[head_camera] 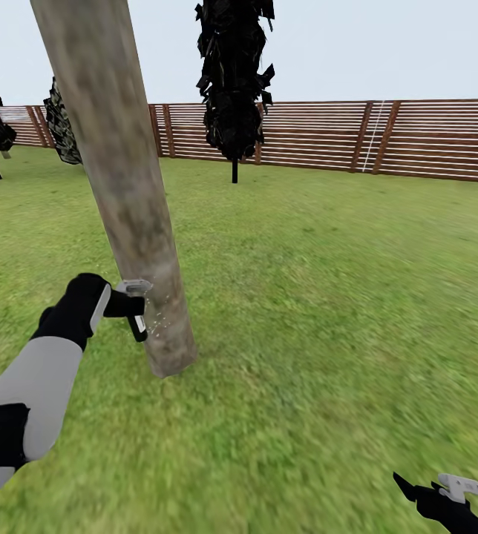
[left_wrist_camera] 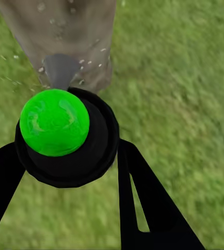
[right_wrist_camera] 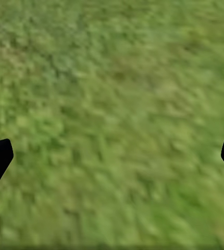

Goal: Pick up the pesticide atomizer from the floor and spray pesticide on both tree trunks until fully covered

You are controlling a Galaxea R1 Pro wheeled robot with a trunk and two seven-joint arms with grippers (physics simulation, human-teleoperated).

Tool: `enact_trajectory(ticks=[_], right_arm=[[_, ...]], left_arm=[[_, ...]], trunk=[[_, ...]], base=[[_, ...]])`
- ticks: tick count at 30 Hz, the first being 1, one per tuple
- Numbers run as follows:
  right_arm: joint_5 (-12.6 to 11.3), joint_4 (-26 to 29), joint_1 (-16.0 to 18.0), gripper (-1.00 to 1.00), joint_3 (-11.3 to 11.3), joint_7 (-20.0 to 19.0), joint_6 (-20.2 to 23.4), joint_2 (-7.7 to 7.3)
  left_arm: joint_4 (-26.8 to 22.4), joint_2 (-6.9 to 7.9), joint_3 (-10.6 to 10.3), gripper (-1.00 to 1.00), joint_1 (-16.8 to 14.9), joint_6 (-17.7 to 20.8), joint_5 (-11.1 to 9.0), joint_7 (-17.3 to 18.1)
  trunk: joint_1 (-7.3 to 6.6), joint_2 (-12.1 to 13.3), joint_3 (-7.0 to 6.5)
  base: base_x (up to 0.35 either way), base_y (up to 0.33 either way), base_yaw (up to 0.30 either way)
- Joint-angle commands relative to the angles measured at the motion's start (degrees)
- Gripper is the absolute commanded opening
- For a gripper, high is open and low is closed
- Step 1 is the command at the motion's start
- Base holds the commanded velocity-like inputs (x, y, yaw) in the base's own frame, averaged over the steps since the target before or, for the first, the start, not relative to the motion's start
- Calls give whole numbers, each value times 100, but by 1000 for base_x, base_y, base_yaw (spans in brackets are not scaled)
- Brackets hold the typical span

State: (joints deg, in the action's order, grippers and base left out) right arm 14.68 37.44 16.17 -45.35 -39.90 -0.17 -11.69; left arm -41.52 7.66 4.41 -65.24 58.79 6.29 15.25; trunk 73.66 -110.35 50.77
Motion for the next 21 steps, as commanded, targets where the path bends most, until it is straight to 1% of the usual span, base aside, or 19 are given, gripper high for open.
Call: enact_trajectory(ticks=[1, 4, 5, 9, 11, 12, 16, 18, 19, 20, 21], right_arm=[[0, 0, 0, 100, 0, 0, 0, 0], [0, 0, 0, 100, 0, 0, 0, 0], [0, 0, 0, 100, 0, 0, 3, 0], [0, -2, 0, 100, 4, 0, 0, 0], [0, 0, 0, 100, 7, 0, 2, 0], [0, -3, 0, 100, 6, 0, 1, 0], [4, -7, 0, 100, 8, 0, 0, 0], [6, -8, 0, 100, 9, 0, 0, 4], [7, -9, 0, 100, 9, 0, 0, 7], [6, -9, 0, 100, 9, 0, 0, 8], [7, -9, 0, 100, 9, 0, 0, 8]], left_arm=[[4, -4, -4, -100, 12, -3, 11, -4], [13, -20, -24, -100, 98, -23, 52, -18], [23, -19, -33, -100, 202, -45, 57, -36], [37, -62, -50, -100, 787, -117, 77, -64], [42, -69, -47, -100, 1016, -149, 86, -70], [47, -70, -43, -100, 1079, -191, 88, -72], [88, -68, -25, -100, 1417, -747, 83, -128], [90, -79, -21, -100, 1531, -991, 78, -370], [94, -110, -14, -100, 1655, -1278, 37, -811], [97, -167, -9, -100, 1721, -1426, 20, -1063], [97, -214, -6, -100, 1770, -1499, 14, -1183]], trunk=[[0, 0, 0], [0, 0, 0], [0, 0, 0], [0, 0, 0], [0, 0, 0], [0, 0, 0], [0, 0, 0], [0, 0, 0], [0, 0, 0], [0, 0, 0], [0, 0, 0]], base=[[0, 0, 0], [0, 0, 0], [0, 0, 0], [0, 0, 0], [0, 0, 0], [0, 0, 0], [0, 0, 0], [0, 0, 0], [0, 0, 0], [0, 0, 0], [0, 0, 0]])
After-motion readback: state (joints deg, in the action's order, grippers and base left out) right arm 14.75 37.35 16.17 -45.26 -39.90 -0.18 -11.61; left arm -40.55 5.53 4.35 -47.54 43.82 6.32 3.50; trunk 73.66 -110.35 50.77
